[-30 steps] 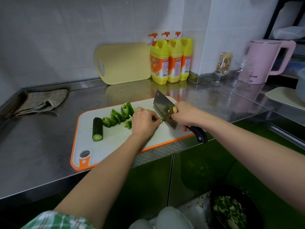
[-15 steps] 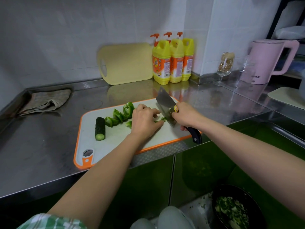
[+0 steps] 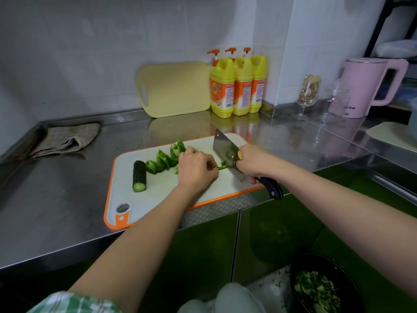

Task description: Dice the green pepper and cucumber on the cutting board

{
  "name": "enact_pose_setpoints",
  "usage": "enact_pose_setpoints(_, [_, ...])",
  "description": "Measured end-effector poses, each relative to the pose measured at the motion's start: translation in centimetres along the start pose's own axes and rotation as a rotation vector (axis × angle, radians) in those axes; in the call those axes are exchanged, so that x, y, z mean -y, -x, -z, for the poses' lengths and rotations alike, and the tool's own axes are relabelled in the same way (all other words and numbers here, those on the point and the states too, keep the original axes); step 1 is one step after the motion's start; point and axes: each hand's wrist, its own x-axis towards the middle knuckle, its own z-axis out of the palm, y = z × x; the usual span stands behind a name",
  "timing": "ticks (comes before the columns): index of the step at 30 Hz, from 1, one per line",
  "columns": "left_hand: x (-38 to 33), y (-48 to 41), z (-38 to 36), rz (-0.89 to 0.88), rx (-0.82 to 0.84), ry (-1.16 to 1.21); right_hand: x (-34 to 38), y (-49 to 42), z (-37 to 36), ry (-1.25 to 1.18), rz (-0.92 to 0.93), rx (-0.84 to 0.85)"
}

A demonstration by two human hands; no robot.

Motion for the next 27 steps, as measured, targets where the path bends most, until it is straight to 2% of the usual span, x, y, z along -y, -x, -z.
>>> enact_pose_setpoints(4, [0.0,-0.1,-0.3,0.026,-0.023,0.023,0.6,-0.7,-0.5,0.055,-0.002,-0.025])
enact_pose_setpoints(9, [-0.4,-0.2,-0.4,0.062,-0.027,0.031,-0.4,-0.9,0.2,-0.077,0.028,-0.102])
enact_pose_setpoints(16, [-0.9,-0.3,-0.8,0.086,-0.027,0.014,0.2,-0.1,0.6,0.028,-0.009,0.027])
enact_pose_setpoints(23, [-0.9,-0.1,-0.7,0.075,-0.035,0.009,0.2,-1.2,-0.9,-0.047,0.019,-0.100])
enact_pose_setpoints(27, [-1.0,0.0,-0.7,0.065,-0.062,0.003,-0.1,-0.6,0.4,-0.097,0.029,-0.078])
